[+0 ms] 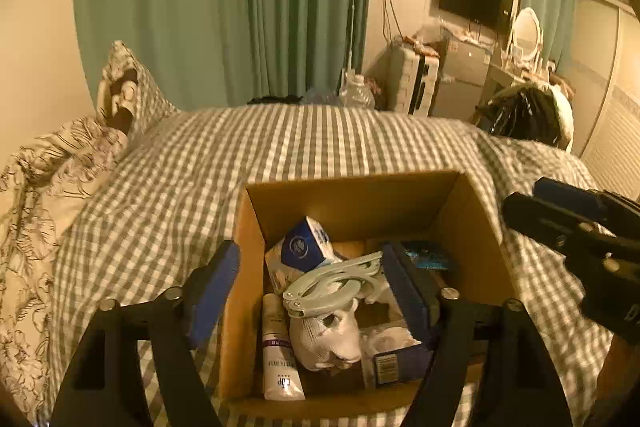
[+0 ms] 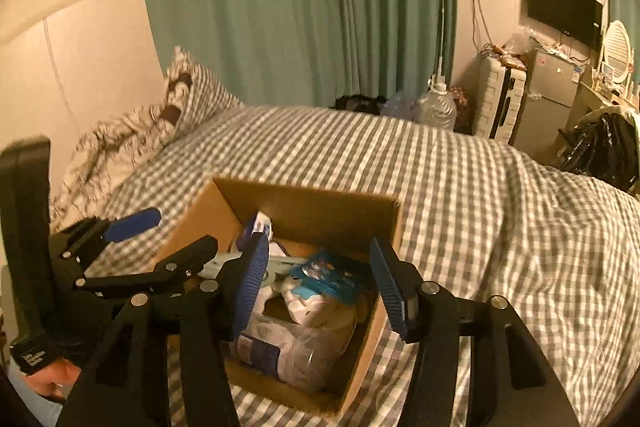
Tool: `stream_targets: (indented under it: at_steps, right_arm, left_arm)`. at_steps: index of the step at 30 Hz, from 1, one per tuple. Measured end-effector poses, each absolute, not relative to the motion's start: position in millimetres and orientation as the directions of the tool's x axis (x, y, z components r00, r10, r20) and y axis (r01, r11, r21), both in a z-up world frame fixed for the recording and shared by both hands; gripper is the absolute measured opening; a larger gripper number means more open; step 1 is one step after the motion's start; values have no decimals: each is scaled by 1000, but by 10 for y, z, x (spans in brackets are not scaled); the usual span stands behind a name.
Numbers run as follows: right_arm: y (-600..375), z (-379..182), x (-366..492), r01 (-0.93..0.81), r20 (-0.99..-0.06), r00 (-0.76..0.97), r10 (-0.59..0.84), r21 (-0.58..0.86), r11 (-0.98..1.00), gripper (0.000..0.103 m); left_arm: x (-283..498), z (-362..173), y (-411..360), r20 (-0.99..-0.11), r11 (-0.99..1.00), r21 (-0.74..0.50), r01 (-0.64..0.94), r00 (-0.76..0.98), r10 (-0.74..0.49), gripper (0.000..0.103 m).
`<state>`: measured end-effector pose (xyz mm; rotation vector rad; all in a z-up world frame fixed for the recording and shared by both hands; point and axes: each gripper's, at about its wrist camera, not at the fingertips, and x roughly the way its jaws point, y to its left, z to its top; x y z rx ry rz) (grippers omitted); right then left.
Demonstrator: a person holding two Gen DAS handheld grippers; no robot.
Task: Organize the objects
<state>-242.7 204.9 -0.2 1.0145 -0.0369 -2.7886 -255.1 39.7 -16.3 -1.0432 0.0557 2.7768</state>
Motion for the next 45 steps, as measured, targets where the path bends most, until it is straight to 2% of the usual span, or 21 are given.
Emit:
stream_targets:
  at_steps: [5,10,12,21,23,30,34,37,45]
  right_arm:
    - [2108,441,-2080,125,-565,-813,-143,70,-990,72]
    - [2107,856,-1734,100,-512,-852,-107,40,-994,78]
    - [2098,1005,-1565,92,-481,-871,-96,32,-995,83]
    - [2150,1387,-855,49,-401,-915,-44,-2,-999,96]
    - [2196,1413,-712,25,-384,-923,-20,-10,-1000,103]
    - [2291,1316,-378,-51,-346,-937,53,-14,-999,103]
    - [2255,1141,-267,-32,-340,-940,27,10,-999,103]
    - [2225,954,-189,-44,-328,-944,35,23,-999,103]
    - [2133,315,-207,-74,-383,-920,82,-34,-997,103]
  left_arm:
    - [-2275,277,376,-581,-984,-26,-175,-799,157,92]
    - [-1962,717,312,-500,-985,-7,-174,-852,154,96]
    - [-1818,868,290,-465,-986,8,-165,-874,143,103]
    - [-1214,1193,260,-354,-985,83,-153,-928,114,103]
    - [-1094,1188,261,-345,-984,93,-153,-932,112,103]
    - [-792,1032,259,-334,-981,99,-165,-935,123,103]
    - [-626,915,219,-310,-987,68,-147,-943,119,103]
    - [-542,768,186,-323,-990,34,-140,-939,122,103]
    - [-366,408,189,-347,-992,54,-115,-934,89,103]
